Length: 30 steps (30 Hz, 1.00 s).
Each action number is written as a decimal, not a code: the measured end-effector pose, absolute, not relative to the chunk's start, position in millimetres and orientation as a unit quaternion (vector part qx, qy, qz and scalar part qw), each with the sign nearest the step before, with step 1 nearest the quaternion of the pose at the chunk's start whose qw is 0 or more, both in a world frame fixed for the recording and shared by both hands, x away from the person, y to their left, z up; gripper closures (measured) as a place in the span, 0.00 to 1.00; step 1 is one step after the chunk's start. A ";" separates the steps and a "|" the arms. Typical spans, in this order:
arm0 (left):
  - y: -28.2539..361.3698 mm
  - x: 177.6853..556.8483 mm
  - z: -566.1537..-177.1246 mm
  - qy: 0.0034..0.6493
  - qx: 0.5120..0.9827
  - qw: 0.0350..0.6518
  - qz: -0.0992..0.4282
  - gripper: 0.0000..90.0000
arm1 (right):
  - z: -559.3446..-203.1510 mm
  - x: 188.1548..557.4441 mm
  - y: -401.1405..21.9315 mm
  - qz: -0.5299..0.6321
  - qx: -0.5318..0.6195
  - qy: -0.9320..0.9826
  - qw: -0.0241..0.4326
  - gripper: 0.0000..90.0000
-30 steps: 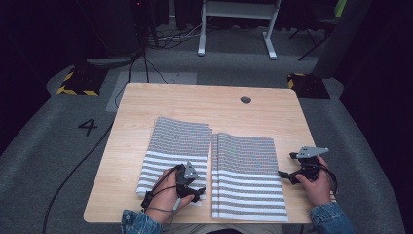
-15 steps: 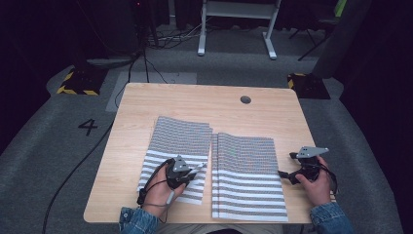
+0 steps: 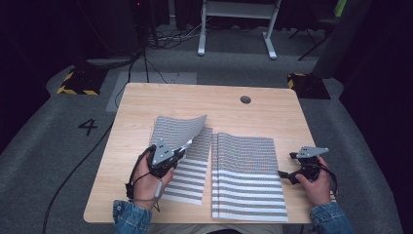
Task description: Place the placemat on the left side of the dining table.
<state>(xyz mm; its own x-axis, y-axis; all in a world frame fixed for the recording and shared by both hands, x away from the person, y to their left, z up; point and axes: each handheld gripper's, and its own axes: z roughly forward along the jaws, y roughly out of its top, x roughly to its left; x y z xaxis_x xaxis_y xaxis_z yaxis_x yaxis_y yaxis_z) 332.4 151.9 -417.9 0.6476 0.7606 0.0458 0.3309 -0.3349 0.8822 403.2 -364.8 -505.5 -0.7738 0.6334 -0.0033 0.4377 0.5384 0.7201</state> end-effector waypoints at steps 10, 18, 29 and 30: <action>192.6 324.3 -393.1 0.383 0.736 0.480 0.283 0.96 | -505.5 403.2 -364.8 0.368 0.309 0.867 0.133 0.01; 227.7 315.4 -388.2 0.428 0.689 0.483 0.330 0.95 | -505.4 403.2 -364.8 0.368 0.309 0.867 0.133 0.01; 270.0 300.7 -399.4 0.487 0.655 0.438 0.377 0.94 | -505.4 403.1 -364.7 0.368 0.310 0.867 0.133 0.01; 273.6 300.0 -399.6 0.493 0.652 0.431 0.381 0.94 | -505.5 403.2 -364.8 0.368 0.309 0.867 0.133 0.01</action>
<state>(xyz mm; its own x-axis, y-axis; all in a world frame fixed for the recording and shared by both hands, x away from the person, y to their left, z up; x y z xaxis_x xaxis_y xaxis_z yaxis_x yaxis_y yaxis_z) 300.0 273.6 -399.6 0.2226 0.9722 0.0722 0.3142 -0.1416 0.9387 403.2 -364.8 -505.5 -0.7739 0.6333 -0.0036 0.4374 0.5387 0.7201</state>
